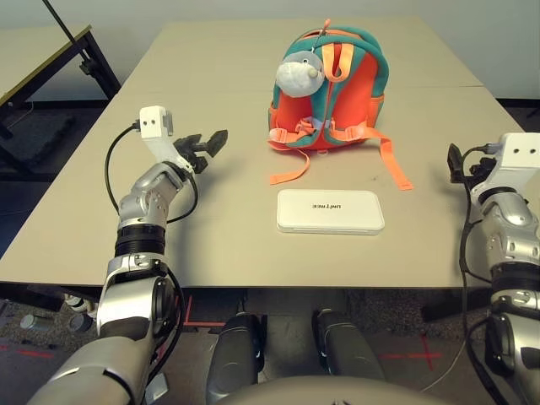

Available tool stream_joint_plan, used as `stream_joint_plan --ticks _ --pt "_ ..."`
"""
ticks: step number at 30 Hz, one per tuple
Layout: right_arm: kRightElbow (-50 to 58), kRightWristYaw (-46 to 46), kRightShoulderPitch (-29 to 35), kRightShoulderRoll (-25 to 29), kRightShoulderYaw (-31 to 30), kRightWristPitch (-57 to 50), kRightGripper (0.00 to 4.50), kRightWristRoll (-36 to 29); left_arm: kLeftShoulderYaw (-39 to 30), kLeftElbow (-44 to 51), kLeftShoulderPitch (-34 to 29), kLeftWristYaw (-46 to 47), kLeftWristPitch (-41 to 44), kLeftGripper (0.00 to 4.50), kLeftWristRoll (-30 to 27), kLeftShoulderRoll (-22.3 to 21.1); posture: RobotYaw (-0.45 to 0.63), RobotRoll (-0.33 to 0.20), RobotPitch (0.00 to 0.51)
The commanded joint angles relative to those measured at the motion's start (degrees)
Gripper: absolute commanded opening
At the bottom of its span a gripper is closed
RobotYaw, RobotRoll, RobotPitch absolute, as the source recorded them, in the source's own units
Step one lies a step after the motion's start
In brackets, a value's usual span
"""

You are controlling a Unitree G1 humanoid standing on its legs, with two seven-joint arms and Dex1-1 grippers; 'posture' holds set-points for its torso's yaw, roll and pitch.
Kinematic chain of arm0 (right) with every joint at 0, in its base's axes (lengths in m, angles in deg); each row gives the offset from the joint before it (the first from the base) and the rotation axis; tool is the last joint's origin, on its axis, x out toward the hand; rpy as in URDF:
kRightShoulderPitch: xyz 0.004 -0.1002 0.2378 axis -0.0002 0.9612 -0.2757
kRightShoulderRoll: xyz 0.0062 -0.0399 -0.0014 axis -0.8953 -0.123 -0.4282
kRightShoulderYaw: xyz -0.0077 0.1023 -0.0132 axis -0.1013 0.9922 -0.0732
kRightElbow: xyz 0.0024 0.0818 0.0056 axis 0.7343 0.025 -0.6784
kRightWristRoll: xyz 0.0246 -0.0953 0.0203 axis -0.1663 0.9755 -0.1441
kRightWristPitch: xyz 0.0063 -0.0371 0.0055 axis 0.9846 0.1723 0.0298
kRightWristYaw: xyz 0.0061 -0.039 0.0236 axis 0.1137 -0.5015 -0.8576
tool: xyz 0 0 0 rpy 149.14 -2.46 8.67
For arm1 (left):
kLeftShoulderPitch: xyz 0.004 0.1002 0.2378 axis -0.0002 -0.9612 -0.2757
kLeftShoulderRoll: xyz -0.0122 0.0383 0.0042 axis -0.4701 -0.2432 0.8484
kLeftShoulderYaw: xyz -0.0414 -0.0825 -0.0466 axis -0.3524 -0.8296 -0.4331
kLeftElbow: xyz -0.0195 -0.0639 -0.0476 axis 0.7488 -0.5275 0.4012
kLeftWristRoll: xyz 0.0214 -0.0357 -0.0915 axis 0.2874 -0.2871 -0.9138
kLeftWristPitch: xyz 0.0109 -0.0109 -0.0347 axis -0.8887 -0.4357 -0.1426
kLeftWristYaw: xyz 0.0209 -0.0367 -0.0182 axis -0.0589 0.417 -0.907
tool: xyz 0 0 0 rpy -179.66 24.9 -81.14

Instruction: Put the pencil case into the backpack and zip it.

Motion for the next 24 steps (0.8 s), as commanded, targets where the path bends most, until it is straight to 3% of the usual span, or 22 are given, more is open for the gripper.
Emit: stream_joint_plan --ticks 1,6,12,24 --pt "0.67 0.68 0.35 -0.71 -1.07 0.33 4.47 0.45 -0.93 3.86 -0.97 -0.02 15.17 4.50 -5.96 -1.09 -0.14 0.000 0.094" --pt "0.95 1.65 0.77 -1.09 -1.85 -0.76 4.47 0.39 -2.78 6.20 -1.97 0.27 29.22 4.50 -11.82 -0.85 -0.15 0.000 0.089" --pt "2.43 3.82 2.19 0.48 -4.26 -1.45 4.47 2.65 -4.92 5.35 -2.63 1.60 38.80 4.50 -14.79 0.82 -0.16 0.000 0.086" --pt "7.72 4.26 6.46 0.12 -4.53 -5.79 4.47 2.73 -5.51 -1.54 -1.69 0.31 44.51 4.50 -14.92 2.84 -0.19 0.000 0.095"
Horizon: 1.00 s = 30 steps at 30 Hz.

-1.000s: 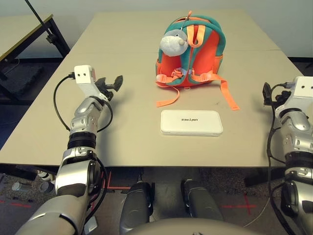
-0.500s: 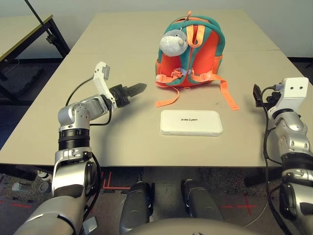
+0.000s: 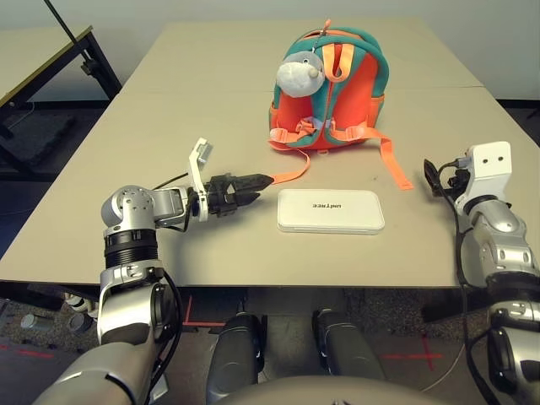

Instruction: Put the pencil case into the backpack and zip it.

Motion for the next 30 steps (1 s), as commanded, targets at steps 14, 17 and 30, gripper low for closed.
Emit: stream_joint_plan --ticks 14,17,30 --pt "3.90 0.33 3.57 -0.75 -0.26 -3.11 4.47 0.06 4.94 -11.30 4.36 -2.76 -2.73 4.50 3.85 0.23 -0.22 0.000 0.096" --pt "4.38 0.40 3.89 -0.80 -0.21 -3.45 4.47 -0.03 6.07 -12.44 4.77 -3.42 -2.56 4.50 4.31 0.06 -0.23 0.000 0.094" --pt "11.34 7.66 7.46 4.41 -4.48 -5.73 4.09 2.94 7.28 -15.41 5.96 -4.59 -3.63 4.50 6.53 -0.17 -0.24 0.000 0.096"
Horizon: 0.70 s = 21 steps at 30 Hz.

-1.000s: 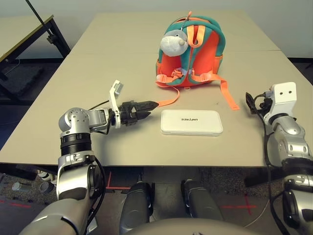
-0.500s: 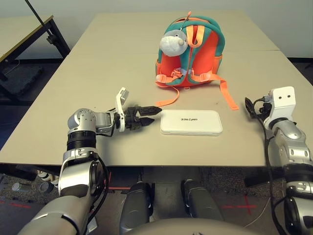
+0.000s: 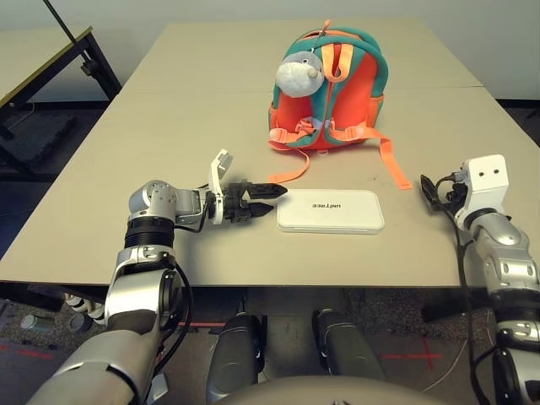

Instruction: Put the pencil case into the backpack and zip it.

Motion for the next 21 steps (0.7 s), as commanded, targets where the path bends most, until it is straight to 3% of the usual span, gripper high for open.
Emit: stream_joint_plan --ticks 1,11,21 --pt "3.26 3.72 1.59 1.97 -2.91 -1.03 3.83 1.79 1.22 -1.18 -0.06 0.19 -0.19 4.50 1.98 -0.23 -0.24 0.000 0.096" --pt "14.37 18.62 4.76 7.52 -13.15 -5.71 0.03 4.27 1.32 -0.65 -0.41 0.00 0.39 4.50 2.19 0.00 -0.23 0.000 0.098" --pt "20.29 26.07 5.12 9.78 -16.38 -11.94 0.03 3.70 0.90 -0.03 -0.60 0.45 0.69 4.50 2.23 0.19 -0.22 0.000 0.098"
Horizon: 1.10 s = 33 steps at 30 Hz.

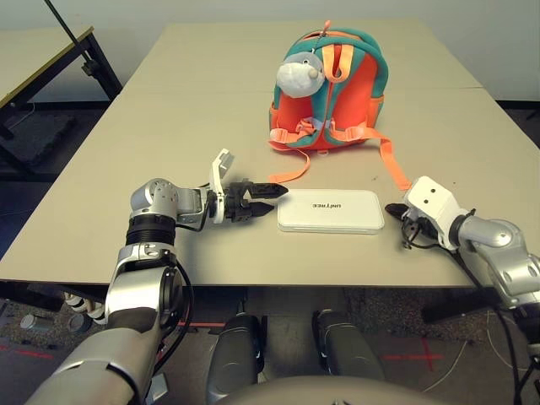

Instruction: Put the pencil case into the backpack and zip it.

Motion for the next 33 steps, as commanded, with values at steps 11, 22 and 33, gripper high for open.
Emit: stream_joint_plan --ticks 11,22,33 --pt "7.06 -2.14 -3.43 -10.34 1.26 -12.58 0.03 -7.23 1.78 3.18 -2.20 -0.04 3.25 4.50 0.65 0.50 -0.22 0.000 0.094" --pt "7.74 -5.55 -5.05 -13.00 1.46 -16.92 0.03 -9.12 2.01 7.07 -3.92 -0.24 4.08 4.50 0.44 1.00 -0.21 0.000 0.093" --pt "7.03 -5.74 -4.54 -12.34 0.70 -15.93 0.00 -8.23 1.73 8.52 -4.51 -0.21 2.25 2.66 0.74 1.01 -0.21 0.000 0.097"
